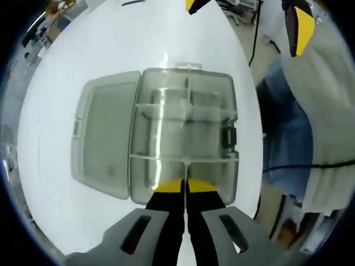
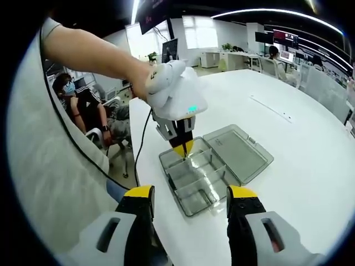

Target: Insert the divider into the dual guide fixture by aligning both edges with the guide slots and pushing it downward to the bottom, including one-sided entry, uneven engagement, binding, and posture correction.

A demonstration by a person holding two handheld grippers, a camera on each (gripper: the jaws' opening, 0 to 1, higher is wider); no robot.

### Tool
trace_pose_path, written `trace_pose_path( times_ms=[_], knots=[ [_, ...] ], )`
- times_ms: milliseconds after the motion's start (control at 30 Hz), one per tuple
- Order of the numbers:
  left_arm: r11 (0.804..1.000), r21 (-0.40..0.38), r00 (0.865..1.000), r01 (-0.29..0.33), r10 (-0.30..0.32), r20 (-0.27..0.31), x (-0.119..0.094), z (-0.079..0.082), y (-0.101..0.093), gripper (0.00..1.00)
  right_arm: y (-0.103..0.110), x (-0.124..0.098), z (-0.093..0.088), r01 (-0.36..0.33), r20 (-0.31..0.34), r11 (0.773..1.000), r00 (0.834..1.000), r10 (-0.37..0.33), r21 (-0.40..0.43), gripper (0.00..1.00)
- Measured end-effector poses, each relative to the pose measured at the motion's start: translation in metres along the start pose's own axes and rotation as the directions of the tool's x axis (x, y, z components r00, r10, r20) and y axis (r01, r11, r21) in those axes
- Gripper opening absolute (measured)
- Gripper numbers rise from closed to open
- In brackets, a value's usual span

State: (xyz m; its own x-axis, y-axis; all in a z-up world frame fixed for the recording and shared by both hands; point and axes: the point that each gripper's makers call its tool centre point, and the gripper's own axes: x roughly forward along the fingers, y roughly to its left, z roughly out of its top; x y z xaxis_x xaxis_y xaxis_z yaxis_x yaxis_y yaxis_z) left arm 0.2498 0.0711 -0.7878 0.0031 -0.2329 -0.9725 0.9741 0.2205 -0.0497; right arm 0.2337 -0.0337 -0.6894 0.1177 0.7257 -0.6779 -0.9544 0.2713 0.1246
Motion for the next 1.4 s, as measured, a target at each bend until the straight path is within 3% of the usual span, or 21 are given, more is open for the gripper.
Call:
trace_pose_path(
  times_ms=[1400],
  knots=[
    [1.000,-0.007,1.000,0.002,-0.002,-0.004,0.0037,-0.0010,-0.0004,0.00,-0.0029,0.0008,0.0010,0.001,-0.001,1.000,1.000,-0.001,0.000,0.49]
  ],
)
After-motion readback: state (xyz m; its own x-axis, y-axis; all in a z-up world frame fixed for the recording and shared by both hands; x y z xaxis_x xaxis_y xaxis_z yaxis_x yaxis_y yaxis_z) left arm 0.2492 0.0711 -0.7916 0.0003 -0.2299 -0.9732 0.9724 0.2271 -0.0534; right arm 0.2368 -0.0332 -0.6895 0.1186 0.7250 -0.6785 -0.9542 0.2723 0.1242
